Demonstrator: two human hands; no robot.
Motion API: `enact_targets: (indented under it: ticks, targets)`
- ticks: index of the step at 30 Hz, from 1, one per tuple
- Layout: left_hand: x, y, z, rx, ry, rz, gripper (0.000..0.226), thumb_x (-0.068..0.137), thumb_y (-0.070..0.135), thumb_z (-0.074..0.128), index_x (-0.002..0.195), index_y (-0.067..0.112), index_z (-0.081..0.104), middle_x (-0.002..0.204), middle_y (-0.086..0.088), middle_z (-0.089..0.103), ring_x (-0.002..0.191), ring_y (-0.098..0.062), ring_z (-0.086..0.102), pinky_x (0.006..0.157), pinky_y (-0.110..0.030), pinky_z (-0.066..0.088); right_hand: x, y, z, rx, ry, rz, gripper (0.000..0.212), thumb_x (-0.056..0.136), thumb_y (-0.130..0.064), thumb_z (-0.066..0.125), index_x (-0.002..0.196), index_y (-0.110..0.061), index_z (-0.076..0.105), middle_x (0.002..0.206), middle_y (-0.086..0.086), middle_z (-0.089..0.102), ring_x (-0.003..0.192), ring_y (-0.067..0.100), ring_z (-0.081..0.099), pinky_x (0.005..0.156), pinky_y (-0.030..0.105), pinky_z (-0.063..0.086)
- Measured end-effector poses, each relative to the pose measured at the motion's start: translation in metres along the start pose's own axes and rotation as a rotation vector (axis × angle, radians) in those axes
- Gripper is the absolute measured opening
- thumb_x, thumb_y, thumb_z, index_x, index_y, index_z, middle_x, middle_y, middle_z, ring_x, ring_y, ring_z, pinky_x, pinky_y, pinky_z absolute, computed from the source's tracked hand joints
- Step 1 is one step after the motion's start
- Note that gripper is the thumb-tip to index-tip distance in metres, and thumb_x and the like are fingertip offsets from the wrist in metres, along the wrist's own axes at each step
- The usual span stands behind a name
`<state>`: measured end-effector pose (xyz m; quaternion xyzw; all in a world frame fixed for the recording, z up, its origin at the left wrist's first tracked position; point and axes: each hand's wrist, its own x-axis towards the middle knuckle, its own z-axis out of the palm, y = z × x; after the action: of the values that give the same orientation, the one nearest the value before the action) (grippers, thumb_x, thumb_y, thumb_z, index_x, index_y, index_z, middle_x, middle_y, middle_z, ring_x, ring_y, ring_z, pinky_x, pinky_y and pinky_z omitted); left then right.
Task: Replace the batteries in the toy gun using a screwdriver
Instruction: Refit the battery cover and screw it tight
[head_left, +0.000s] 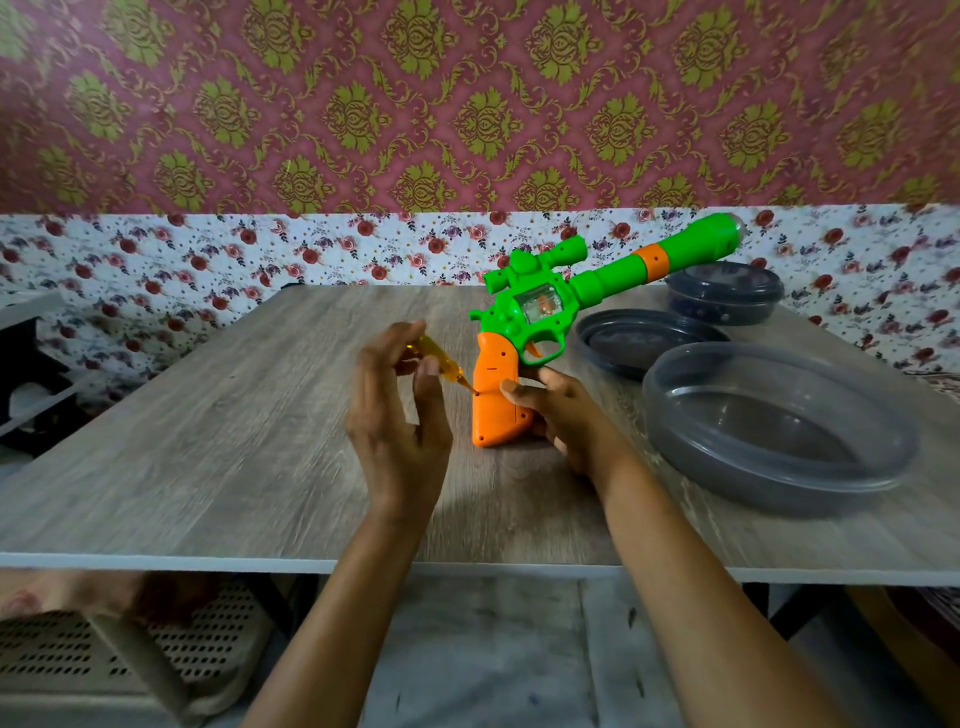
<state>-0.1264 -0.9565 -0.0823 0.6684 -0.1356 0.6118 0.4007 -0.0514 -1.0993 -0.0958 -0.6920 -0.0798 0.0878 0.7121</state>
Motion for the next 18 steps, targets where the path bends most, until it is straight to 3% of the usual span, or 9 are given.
enact_targets:
  ticks: [2,6,10,15,18]
  targets:
    - [-0.0010,-0.0002,-0.0002,0.020,-0.016,-0.005,0.026,0.093,0.005,0.044,0.118,0.013,0.047,0.109,-0.009,0.063,0.091,-0.003,0.056,0.076,-0.007,0.042,-0.0013,-0.0006,0.0002,0.007,-0.002,0.002,0.033,0.087,-0.019,0.061,0.119,-0.022,0.053,0.123,0.013,0.061,0.112,0.029,0.059,0.100,0.049,0.045]
    - [-0.0005,0.0004,-0.0008,0.011,-0.026,0.037,0.026,0.091,0.007,0.049,0.116,0.013,0.051,0.111,-0.010,0.058,0.097,-0.007,0.055,0.080,-0.008,0.042,-0.0042,-0.0033,0.0007,0.035,-0.009,-0.005,0.027,0.088,-0.016,0.059,0.114,-0.020,0.054,0.117,0.012,0.062,0.110,0.028,0.059,0.099,0.048,0.046]
    - [0.0004,0.0007,-0.0010,-0.012,0.000,0.052,0.020,0.089,0.009,0.058,0.108,0.012,0.054,0.099,-0.015,0.055,0.086,-0.003,0.050,0.076,-0.006,0.041,-0.0053,-0.0035,0.0012,0.043,-0.008,-0.008,0.029,0.088,-0.015,0.059,0.117,-0.017,0.054,0.120,0.014,0.061,0.112,0.029,0.059,0.099,0.048,0.046]
    - [0.0001,-0.0004,0.0001,0.009,-0.004,0.008,0.024,0.094,0.010,0.050,0.117,0.011,0.047,0.107,-0.008,0.063,0.091,-0.003,0.058,0.078,-0.009,0.046,-0.0043,-0.0029,0.0013,0.030,-0.004,-0.010,0.026,0.088,-0.016,0.059,0.113,-0.020,0.055,0.118,0.013,0.062,0.111,0.030,0.059,0.099,0.050,0.045]
    - [-0.0007,-0.0008,-0.0003,0.008,-0.027,0.041,0.028,0.093,0.003,0.047,0.120,0.010,0.050,0.110,-0.012,0.064,0.098,-0.006,0.059,0.080,-0.011,0.046,-0.0028,-0.0017,0.0009,0.026,0.000,-0.009,0.028,0.087,-0.018,0.060,0.115,-0.021,0.055,0.120,0.012,0.062,0.111,0.028,0.059,0.099,0.050,0.045]
